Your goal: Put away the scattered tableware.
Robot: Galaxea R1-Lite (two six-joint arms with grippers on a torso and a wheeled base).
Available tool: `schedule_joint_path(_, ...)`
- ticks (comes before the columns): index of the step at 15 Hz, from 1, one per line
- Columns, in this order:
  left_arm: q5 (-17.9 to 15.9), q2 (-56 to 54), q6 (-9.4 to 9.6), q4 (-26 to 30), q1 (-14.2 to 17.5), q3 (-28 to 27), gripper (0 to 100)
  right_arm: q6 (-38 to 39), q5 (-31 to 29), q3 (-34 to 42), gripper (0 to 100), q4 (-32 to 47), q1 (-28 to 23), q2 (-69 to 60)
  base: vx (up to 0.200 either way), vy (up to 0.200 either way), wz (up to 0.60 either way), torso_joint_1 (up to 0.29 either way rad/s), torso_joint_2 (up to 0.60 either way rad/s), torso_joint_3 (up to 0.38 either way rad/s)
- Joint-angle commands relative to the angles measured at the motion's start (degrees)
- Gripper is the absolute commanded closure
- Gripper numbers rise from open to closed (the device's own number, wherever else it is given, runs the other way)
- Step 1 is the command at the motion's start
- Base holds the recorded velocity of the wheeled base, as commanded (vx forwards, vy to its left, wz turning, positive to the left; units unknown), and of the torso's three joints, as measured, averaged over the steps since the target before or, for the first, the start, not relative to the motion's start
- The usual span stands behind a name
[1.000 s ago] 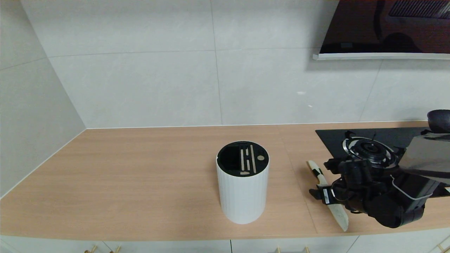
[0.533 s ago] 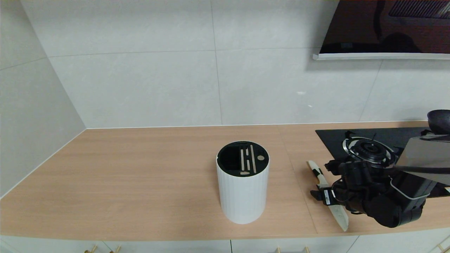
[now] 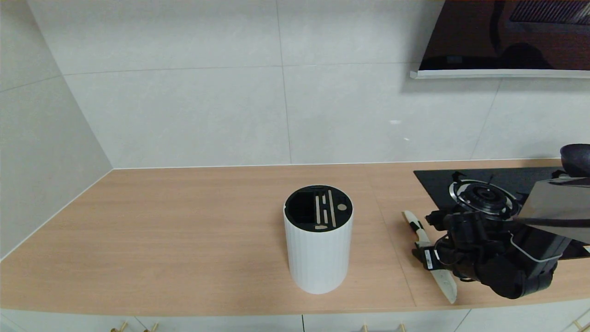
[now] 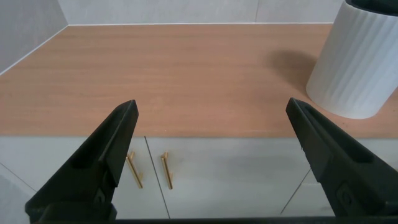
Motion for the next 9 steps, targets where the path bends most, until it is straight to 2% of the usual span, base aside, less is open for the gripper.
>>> schedule_joint_path(1, 0.0, 0.0, 0.0, 0.0, 0.0, 0.0, 0, 0.0, 0.0, -0.2, 100, 0.0, 0.0, 0.3, 0.0, 0.0, 0.0, 0.0, 0.0, 0.0)
schedule_joint_path(9, 0.0, 0.1, 0.0, 0.0, 0.0, 0.0, 0, 0.0, -0.1, -0.4, 100, 0.0, 0.0, 0.6, 0.0, 0.0, 0.0, 0.0, 0.0, 0.0)
